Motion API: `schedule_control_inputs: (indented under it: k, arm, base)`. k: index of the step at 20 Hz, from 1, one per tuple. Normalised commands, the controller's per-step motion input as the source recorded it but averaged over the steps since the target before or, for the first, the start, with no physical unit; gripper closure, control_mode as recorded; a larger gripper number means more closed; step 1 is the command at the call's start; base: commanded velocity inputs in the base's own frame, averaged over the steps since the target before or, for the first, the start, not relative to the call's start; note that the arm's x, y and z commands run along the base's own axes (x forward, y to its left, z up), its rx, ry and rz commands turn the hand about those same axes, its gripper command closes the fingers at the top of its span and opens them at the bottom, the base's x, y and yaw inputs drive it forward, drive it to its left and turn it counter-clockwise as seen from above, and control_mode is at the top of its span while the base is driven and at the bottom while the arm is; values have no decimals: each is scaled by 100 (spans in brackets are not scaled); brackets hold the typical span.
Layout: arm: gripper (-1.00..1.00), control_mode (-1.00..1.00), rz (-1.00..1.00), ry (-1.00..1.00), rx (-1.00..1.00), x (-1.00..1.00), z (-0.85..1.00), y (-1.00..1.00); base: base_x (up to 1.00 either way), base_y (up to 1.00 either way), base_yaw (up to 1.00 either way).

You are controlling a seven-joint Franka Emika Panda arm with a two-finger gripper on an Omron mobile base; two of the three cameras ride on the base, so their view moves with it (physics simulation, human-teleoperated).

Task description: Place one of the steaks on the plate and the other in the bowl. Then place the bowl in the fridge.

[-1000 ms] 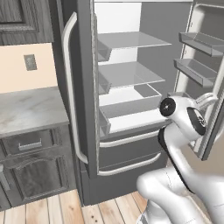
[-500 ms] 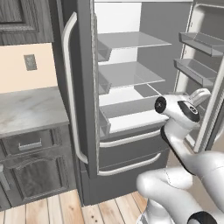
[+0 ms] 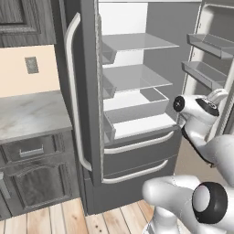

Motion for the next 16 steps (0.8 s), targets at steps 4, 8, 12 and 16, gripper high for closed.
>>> schedule_control_inputs:
  k: [4, 8, 12, 16]
  arm:
    - [100, -100, 0, 0, 0, 38, -19, -36]
    - [100, -100, -1, 0, 0, 38, -13, -49]
    - [100, -100, 0, 0, 0, 37, -12, -76]
    - [100, -100, 0, 0, 0, 36, -18, -84]
  base:
    - [0, 0, 0]
    - [0, 0, 0]
    - [0, 0, 0]
    - [0, 0, 0]
